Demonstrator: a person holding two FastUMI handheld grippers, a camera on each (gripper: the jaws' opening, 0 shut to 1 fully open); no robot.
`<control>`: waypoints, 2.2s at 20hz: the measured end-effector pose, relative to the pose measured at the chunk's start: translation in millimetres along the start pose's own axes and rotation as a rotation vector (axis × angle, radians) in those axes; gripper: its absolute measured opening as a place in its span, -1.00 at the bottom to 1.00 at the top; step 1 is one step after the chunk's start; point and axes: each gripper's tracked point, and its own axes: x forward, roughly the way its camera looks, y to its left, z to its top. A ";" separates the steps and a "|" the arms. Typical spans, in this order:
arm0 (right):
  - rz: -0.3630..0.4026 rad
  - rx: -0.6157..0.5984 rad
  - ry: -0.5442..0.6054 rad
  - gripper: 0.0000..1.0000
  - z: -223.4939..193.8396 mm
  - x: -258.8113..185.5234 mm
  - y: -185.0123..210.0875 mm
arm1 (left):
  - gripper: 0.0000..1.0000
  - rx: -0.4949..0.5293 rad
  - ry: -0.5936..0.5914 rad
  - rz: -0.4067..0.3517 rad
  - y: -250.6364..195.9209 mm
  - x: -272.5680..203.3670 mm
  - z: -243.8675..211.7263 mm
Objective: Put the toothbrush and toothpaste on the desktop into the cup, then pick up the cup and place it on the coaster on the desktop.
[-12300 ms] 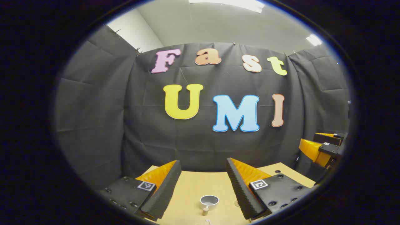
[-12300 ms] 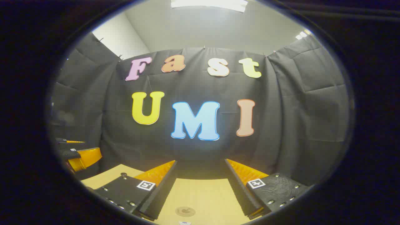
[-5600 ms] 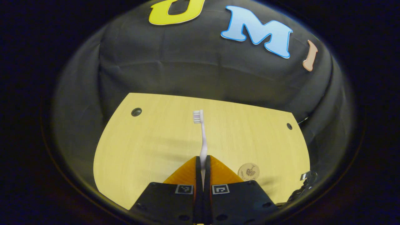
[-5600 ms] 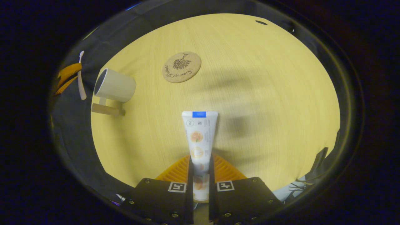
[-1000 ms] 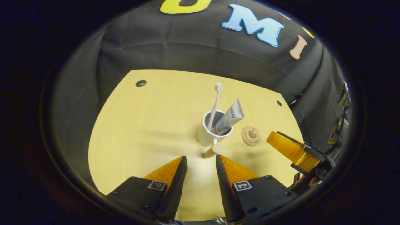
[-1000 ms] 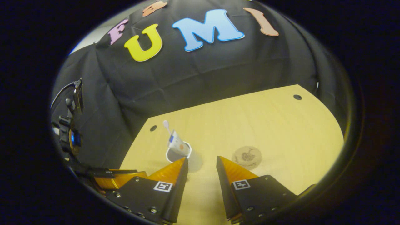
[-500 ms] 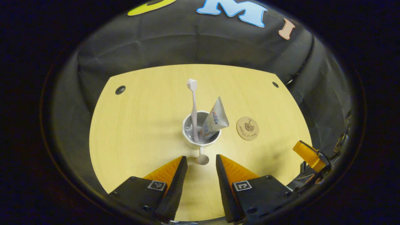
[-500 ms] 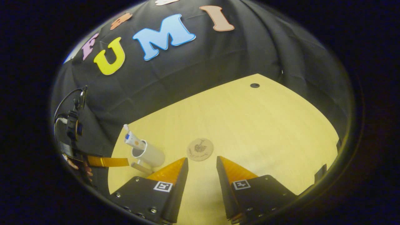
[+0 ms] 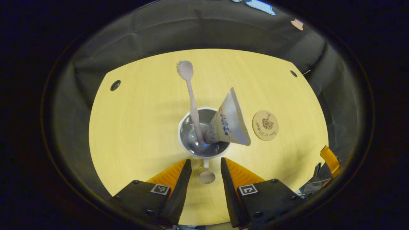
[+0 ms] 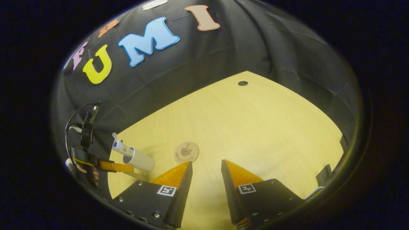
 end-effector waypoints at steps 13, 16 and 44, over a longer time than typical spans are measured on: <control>-0.028 0.024 0.077 0.10 -5.3 22.4 -5.1 | -0.17 -0.015 0.089 0.007 6.0 27.9 -5.6; -0.025 0.027 0.092 0.10 -7.4 24.2 -2.7 | -0.46 -0.016 0.082 -0.006 3.9 28.7 -5.4; -0.137 0.197 0.068 0.10 -20.5 -11.6 -69.3 | -0.36 0.316 0.063 -0.121 -155.3 39.1 29.1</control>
